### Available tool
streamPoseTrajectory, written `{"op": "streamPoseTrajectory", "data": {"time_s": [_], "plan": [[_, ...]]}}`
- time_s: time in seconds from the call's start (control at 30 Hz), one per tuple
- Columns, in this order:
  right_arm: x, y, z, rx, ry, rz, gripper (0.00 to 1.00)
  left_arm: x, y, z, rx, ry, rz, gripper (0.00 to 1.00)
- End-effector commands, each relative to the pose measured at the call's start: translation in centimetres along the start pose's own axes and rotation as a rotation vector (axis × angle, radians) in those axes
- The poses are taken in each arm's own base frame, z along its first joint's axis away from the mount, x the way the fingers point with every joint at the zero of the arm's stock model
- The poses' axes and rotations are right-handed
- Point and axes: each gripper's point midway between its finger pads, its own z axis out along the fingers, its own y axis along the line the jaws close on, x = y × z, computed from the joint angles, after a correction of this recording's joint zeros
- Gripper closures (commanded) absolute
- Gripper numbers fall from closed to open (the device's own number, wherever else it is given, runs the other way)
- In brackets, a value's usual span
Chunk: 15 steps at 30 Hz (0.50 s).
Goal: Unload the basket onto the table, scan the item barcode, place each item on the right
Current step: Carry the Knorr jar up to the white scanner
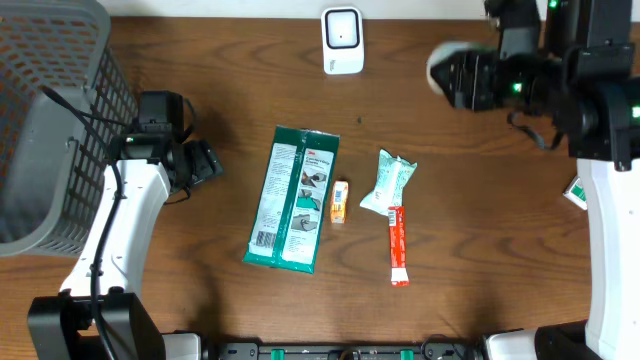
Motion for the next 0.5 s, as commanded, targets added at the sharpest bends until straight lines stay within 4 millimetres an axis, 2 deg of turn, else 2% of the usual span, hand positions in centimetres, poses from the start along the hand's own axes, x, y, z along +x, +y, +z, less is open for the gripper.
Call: {"op": "streamPoseTrajectory", "data": {"time_s": [0.0, 0.13, 0.37, 0.47], "plan": [[-1.3, 1.7, 1.0, -0.050, -0.040, -0.013, 0.99, -0.3, 0.3, -0.2, -0.012, -0.014, 0.001, 0.11], [-1.6, 2.3, 4.6, -0.074, -0.029, -0.033, 0.99, -0.4, 0.3, -0.2, -0.012, -0.014, 0.001, 0.11], [-1.7, 3.7, 14.6, -0.115, -0.020, -0.051, 0.99, -0.3, 0.3, -0.2, -0.012, -0.014, 0.001, 0.11], [-2.4, 3.5, 18.7, -0.064, -0.064, -0.075, 0.99, -0.4, 0.3, -0.2, -0.012, -0.014, 0.001, 0.11]]}}
